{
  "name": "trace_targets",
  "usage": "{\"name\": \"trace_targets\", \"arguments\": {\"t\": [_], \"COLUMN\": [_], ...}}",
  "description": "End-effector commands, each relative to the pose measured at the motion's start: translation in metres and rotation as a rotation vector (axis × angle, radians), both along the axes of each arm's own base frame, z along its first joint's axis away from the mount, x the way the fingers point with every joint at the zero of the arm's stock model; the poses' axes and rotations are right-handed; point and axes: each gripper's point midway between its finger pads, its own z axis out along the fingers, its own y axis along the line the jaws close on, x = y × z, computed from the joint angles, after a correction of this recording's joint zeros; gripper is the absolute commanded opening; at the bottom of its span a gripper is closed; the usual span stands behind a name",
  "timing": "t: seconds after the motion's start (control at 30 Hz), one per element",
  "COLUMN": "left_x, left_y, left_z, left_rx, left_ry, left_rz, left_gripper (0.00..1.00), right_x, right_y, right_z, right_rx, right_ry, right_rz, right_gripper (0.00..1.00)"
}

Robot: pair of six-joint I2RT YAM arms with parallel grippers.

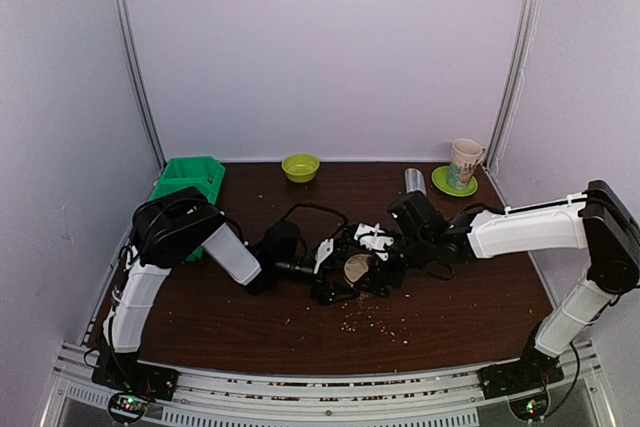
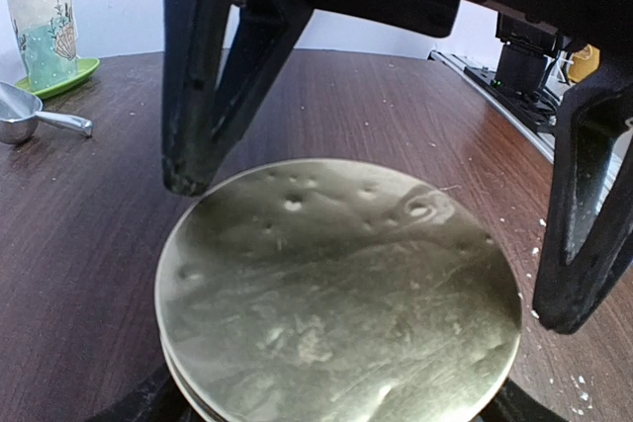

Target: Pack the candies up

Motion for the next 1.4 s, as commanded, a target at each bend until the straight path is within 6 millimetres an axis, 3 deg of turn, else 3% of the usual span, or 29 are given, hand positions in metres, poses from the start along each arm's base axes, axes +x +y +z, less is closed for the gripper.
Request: {"name": "trace_targets", "arguments": {"t": [0.0, 0.67, 0.97, 1.37], "left_x": [-0.006, -0.005, -0.002, 0.019], "left_y": [0.032, 0.032, 0.033, 0.035], "left_z": [-0.077, -0.076, -0.078, -0.090], "left_rx": [0.225, 0.225, 0.233, 0.299], "left_ry": [0.209, 0.208, 0.207, 0.209], "left_rz": [0.072, 0.073, 0.092, 0.211], "left_gripper": [0.81, 0.81, 0.81, 0.80], "right_x": [0.011, 0.028, 0.028, 0.040], "right_y": [0.002, -0.004, -0.003, -0.004], "right_z": [0.005, -0.004, -0.005, 0.002], "right_rx": [0.003, -0.030, -0.011, 0.084], "right_ry": [-0.003, 0.009, 0.044, 0.088], "right_rz": [-0.039, -0.149, -0.183, -0.446], "right_gripper": [0.94, 0.90, 0.78, 0.75]}}
